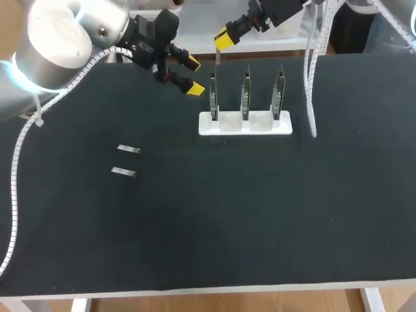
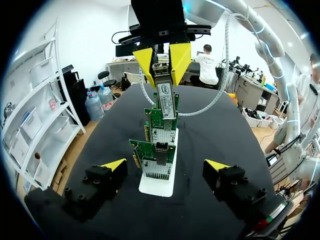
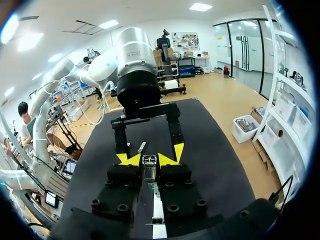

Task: Pick up the optical module with the left hand, and insert it into the network port with the right hand.

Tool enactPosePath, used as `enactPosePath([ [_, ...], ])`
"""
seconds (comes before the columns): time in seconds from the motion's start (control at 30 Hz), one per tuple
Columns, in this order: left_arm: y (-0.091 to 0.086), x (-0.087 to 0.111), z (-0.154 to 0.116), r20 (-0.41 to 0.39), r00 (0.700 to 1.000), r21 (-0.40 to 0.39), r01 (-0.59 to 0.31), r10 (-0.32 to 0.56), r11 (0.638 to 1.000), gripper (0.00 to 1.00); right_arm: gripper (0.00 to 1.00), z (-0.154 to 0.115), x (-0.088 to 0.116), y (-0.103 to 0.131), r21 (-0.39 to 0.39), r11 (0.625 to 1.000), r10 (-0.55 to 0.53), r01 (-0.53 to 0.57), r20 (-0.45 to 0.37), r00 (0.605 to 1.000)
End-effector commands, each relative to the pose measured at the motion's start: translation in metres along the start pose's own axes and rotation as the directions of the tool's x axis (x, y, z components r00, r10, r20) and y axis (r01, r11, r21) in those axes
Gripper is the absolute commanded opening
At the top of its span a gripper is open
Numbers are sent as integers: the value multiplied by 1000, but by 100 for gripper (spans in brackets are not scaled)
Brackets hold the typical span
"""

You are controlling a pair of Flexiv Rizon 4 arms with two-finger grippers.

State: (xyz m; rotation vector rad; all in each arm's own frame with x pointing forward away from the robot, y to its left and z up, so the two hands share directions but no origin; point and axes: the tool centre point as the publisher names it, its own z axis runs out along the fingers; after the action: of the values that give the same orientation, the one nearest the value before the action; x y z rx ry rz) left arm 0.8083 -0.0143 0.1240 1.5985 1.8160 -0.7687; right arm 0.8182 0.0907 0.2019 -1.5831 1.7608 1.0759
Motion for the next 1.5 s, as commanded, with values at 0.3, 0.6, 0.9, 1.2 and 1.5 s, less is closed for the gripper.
enactPosePath([
  [0.3, 1, -1, 0, -4, 1000, 1, 1, -1, 1000, 100, 0, 6, 7, 10, 46, 999, 2, -2, 4, 1000],
  [0.6, 1, -1, 0, -4, 1000, 1, 1, -1, 1000, 100, 0, 14, 7, 10, 36, 999, 3, -3, 0, 1000],
  [0.9, 1, -1, 0, -4, 1000, 1, 1, -1, 1000, 100, 0, 18, 10, 5, 32, 999, 6, -6, -4, 1000],
  [1.2, 1, -1, 0, -4, 1000, 1, 1, -1, 1000, 100, 0, 21, 10, -1, 5, 1000, -12, 12, -2, 1000],
  [1.5, 1, -1, 0, -4, 1000, 1, 1, -1, 1000, 100, 0, 19, 15, -7, -26, 1000, -18, 18, -18, 1000],
])
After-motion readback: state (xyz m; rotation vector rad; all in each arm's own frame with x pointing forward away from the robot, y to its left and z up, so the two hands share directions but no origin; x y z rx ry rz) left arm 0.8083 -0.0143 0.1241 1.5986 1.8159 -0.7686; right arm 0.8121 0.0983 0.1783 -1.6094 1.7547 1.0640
